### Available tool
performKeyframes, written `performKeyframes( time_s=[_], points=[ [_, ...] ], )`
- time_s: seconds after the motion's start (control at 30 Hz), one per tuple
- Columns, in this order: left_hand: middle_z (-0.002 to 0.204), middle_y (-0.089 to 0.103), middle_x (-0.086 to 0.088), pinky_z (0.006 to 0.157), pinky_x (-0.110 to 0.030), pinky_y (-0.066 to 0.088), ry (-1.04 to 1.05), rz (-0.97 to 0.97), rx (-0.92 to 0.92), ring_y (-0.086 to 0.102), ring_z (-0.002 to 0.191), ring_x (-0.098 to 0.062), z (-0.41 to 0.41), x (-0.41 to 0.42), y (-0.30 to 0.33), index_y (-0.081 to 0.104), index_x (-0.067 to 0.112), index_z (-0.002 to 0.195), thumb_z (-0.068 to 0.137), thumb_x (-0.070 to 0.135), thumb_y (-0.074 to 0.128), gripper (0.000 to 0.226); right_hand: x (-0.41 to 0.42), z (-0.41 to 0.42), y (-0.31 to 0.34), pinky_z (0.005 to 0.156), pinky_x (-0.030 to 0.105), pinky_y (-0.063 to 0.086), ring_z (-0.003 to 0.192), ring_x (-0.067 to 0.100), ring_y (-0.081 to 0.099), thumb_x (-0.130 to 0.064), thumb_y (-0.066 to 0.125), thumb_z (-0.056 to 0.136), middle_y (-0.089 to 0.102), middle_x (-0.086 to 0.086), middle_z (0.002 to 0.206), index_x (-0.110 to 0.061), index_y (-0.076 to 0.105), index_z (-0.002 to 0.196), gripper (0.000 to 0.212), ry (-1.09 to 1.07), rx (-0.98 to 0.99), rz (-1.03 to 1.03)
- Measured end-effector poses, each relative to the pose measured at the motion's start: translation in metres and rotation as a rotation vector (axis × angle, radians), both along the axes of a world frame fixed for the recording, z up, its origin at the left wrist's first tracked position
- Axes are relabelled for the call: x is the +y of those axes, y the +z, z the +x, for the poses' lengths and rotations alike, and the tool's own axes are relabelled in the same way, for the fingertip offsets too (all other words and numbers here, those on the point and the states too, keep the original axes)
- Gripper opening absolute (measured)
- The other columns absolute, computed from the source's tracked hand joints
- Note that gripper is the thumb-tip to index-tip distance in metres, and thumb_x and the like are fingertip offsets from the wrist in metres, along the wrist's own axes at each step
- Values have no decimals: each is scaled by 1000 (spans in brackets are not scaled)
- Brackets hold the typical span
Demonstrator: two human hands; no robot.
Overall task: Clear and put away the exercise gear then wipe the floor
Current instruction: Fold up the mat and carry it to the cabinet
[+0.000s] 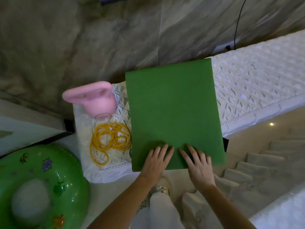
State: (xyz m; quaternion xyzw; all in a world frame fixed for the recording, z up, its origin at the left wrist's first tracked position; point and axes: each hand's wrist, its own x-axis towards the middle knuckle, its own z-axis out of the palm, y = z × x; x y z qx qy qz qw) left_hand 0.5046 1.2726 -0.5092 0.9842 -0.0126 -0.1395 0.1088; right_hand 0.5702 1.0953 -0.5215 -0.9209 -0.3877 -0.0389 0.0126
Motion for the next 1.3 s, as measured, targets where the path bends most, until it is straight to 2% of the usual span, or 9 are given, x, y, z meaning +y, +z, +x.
performKeyframes(
  time_s=[0.17, 0.37, 0.47, 0.6, 0.73, 0.87, 1.03, 1.17, 1.3],
  points=[
    [128, 57, -8, 84, -33, 49, -30, -7, 8, 58, 107, -24, -5, -1, -3, 48, 19, 135, 45, 37, 87, 100, -3, 2, -2, 74, 40, 49, 98, 28, 45, -29, 82, 55, 48, 10, 129, -22, 45, 131, 85, 2, 203, -94],
    [124, 54, 0, 90, -33, 42, 118, -371, -170, 49, 109, -12, -7, 25, 20, 45, 21, 136, 90, 44, 42, 51, 2, 12, 28, 71, 33, 46, 87, 23, 53, -48, 34, 92, 57, 7, 112, -18, 47, 125, 47, 29, 234, 99],
    [117, 58, -2, 88, -30, 46, 354, -446, -336, 49, 108, -9, 2, 42, 25, 54, 16, 127, 92, 31, 42, 39, 14, 41, 49, 68, 34, 46, 78, 29, 58, -34, 41, 91, 61, 11, 93, -9, 56, 112, 36, -116, 220, 301],
    [121, 50, -18, 97, -37, 39, 916, -433, -432, 47, 113, -30, 24, 69, 19, 48, 0, 126, 87, 13, 57, 42, 31, 99, 61, 86, 42, 39, 101, 38, 50, -29, 53, 86, 54, 23, 110, 1, 50, 122, 47, -507, 204, 471],
    [115, 51, -20, 99, -42, 37, 1402, -734, -286, 49, 111, -33, 39, 88, 3, 45, -3, 114, 83, 15, 67, 42, 39, 146, 55, 109, 44, 29, 131, 34, 35, -35, 69, 81, 35, 18, 143, -12, 23, 145, 82, -903, 714, 609],
    [92, 62, -5, 82, -39, 49, 1443, -1052, -111, 60, 99, -31, 37, 87, -5, 52, 6, 102, 90, 25, 60, 24, 34, 171, 44, 101, 41, 43, 116, 30, 53, -45, 72, 75, 53, 9, 132, -14, 38, 138, 78, -989, 1070, 594],
    [92, 65, -8, 83, -45, 50, 1345, -753, -81, 61, 92, -28, 25, 87, -22, 62, 12, 89, 66, 74, 53, 67, 19, 183, 31, 69, 37, 57, 88, 29, 70, -63, 86, 27, 71, 10, 104, -16, 61, 115, 103, -981, 1519, 584],
    [84, 64, -13, 80, -46, 50, 1497, -706, -51, 61, 86, -33, 15, 77, -27, 60, 5, 82, 56, 82, 49, 82, 18, 185, 18, 72, 39, 57, 91, 29, 70, -59, 88, 27, 71, 10, 104, -18, 61, 117, 102, -972, 1571, 655],
    [121, 54, 1, 100, -31, 38, 1571, -988, -20, 51, 115, -19, 15, 57, -1, 51, 8, 128, 81, 51, 62, 65, 18, 187, 20, 72, 36, 56, 87, 27, 71, -47, 85, 52, 72, 12, 103, -13, 63, 114, 74, -979, 1625, 655]
  ],
)
